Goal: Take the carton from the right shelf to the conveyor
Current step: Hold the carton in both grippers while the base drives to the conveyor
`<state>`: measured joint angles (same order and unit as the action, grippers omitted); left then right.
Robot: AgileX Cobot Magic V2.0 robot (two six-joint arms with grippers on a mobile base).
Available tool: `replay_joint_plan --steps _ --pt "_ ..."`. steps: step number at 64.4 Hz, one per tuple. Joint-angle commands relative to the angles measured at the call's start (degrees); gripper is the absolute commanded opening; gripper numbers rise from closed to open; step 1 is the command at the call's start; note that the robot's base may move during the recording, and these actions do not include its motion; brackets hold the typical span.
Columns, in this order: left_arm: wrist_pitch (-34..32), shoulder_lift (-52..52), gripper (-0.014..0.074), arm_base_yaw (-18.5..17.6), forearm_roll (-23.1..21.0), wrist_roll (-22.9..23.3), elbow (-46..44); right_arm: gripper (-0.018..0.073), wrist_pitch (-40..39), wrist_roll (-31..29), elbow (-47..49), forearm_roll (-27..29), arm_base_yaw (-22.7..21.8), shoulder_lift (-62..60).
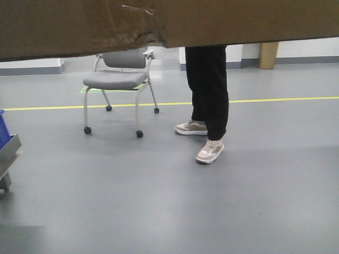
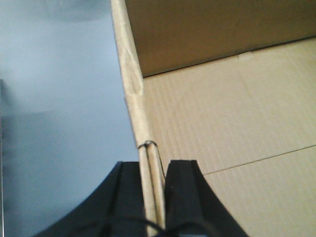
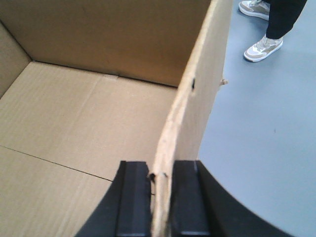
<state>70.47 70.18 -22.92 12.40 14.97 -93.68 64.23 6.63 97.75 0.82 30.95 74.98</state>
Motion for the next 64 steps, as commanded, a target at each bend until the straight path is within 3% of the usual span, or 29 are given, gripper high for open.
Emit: replay_joint_plan --steps 1,64 --pt "-0.51 -0.34 -0.0019 -0.33 -0.07 -0.83 -0.23 -0.0061 -4.31 -1.1 0.52 0.46 0.2 -0.88" --pt "-0.51 -0.22 -0.0019 -0.33 1.49 -0.83 -0.23 -0.0061 -4.67 -1.1 0.52 0.44 0.2 -0.88"
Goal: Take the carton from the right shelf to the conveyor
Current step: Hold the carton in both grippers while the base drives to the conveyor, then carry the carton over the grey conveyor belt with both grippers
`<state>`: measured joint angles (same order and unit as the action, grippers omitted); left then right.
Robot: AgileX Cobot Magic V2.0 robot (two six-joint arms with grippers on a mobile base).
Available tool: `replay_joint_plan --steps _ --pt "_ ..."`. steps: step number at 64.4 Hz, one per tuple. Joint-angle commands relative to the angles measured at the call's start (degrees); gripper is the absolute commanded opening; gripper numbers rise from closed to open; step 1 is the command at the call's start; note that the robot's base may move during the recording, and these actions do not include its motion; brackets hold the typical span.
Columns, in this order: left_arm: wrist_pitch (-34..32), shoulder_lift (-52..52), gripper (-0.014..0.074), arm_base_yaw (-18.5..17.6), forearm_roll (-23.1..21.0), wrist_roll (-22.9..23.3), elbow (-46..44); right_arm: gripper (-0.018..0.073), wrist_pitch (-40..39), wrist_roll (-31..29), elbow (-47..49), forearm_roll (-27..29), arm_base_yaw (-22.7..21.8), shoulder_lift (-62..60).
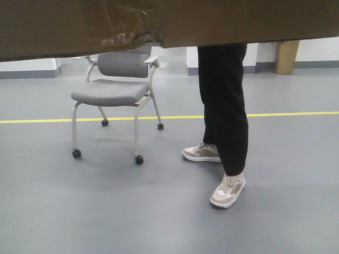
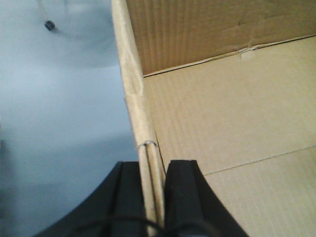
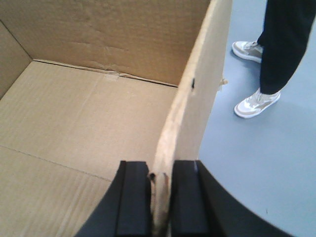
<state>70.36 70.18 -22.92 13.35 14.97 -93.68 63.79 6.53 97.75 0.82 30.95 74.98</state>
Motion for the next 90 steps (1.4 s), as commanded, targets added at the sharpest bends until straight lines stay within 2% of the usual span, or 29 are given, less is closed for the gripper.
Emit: replay_joint_plan --steps 1,90 --pt "-0.4 -0.22 -0.0019 -0.33 0.62 -0.83 -0.23 -0.0061 -4.33 -0.99 0.52 0.44 0.2 -0.88" --pt "-0.4 -0.22 -0.0019 -0.33 4.27 -0.83 -0.23 -0.0061 -4.33 -0.99 0.52 0.44 0.2 -0.88"
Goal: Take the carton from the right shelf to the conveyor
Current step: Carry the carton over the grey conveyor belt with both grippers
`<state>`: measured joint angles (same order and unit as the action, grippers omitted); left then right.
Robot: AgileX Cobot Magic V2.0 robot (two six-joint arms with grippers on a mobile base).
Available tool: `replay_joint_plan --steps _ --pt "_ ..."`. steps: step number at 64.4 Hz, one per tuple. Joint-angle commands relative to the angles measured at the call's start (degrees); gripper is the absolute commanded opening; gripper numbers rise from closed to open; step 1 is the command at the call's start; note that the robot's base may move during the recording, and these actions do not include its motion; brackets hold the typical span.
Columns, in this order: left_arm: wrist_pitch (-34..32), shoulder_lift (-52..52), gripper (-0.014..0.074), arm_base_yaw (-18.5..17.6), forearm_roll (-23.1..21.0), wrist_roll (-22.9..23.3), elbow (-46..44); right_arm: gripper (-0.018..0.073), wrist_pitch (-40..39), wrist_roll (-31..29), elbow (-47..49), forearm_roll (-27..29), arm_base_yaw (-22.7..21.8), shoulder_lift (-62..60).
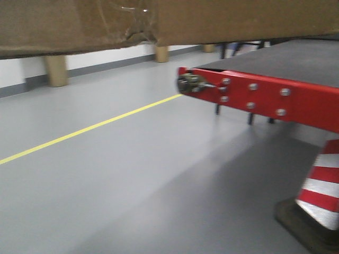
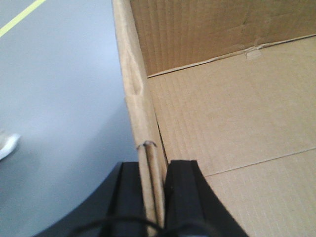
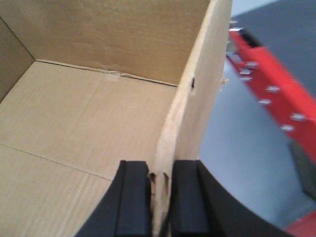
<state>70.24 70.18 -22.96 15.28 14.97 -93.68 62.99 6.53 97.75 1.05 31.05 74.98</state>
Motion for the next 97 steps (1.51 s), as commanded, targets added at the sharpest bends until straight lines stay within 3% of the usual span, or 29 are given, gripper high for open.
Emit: replay_joint_plan --steps 1,25,65,97 --pt "-0.28 -0.22 -0.0019 -0.3 2.35 -0.83 -0.23 -0.0061 -3.53 -0.99 0.52 0.21 0.1 -0.88" --pt "-0.28 -0.22 -0.0019 -0.3 3.74 -0.83 -0.23 -0.0061 -3.53 -0.99 0.52 0.21 0.1 -0.88" --pt "-0.28 -0.22 -0.0019 -0.3 13.65 -0.83 -0.23 -0.0061 -3.53 -0.99 0.52 0.4 0.1 -0.88" --pt "-0.28 -0.22 -0.0019 -0.3 13.8 -0.83 -0.23 -0.0061 -3.53 -0.99 0.52 0.4 0.1 -0.88"
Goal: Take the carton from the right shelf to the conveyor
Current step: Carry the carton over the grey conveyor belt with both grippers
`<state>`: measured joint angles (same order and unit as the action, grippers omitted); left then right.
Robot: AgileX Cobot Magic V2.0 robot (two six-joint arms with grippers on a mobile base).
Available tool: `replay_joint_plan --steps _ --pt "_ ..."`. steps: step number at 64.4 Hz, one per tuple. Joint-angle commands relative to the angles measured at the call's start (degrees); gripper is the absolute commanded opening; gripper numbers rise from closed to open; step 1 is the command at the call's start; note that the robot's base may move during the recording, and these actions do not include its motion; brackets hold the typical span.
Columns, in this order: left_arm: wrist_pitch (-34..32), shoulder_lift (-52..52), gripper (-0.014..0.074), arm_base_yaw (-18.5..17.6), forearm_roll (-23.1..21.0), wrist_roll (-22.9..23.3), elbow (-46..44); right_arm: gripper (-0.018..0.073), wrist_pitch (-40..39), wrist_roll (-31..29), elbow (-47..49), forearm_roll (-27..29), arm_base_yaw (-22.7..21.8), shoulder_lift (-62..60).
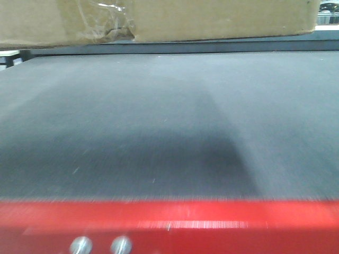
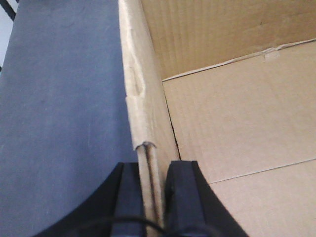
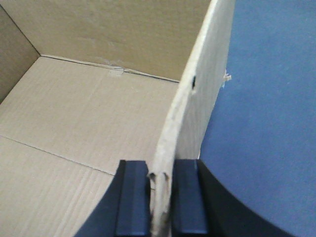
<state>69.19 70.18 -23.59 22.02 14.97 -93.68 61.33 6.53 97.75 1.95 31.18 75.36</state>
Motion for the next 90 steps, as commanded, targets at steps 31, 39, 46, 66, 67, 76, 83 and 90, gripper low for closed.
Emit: replay_joint_plan --steps 31,39,46,66,67,76,83,90 --pt "-0.04 -0.22 -0.0019 0.34 7.02 -0.83 -0.23 -0.0061 -1.87 -0.99 0.52 -0.5 -0.02 -1.26" --pt "-0.04 -0.22 -0.0019 0.34 7.02 -0.83 -0.23 -0.0061 -1.87 -0.99 0.52 -0.5 -0.02 -1.26" --pt "-0.04 -0.22 -0.0019 0.34 7.02 -0.83 -0.23 -0.0061 -1.87 -0.99 0.52 -0.5 -0.02 -1.26" --pt "-0.04 -0.22 -0.0019 0.34 7.02 -0.83 -0.23 -0.0061 -1.87 -0.99 0.52 -0.5 -0.02 -1.26" --pt "-0.04 -0.22 -0.0019 0.34 7.02 -0.83 -0.23 -0.0061 -1.87 -0.99 0.52 -0.5 -0.02 -1.26" --pt "-0.04 -0.22 -0.0019 0.34 7.02 -0.83 -0.23 -0.0061 -1.87 -0.99 0.52 -0.5 -0.02 -1.26" --pt "-0.18 -0.22 -0.0019 0.34 7.02 -0.83 -0.23 -0.0061 -1.87 -0.99 0.52 -0.5 -0.02 -1.26" --pt "-0.18 -0.22 -0.0019 0.34 7.02 -0.83 -0.23 -0.0061 -2.29 -0.99 0.52 -0.41 -0.02 -1.26"
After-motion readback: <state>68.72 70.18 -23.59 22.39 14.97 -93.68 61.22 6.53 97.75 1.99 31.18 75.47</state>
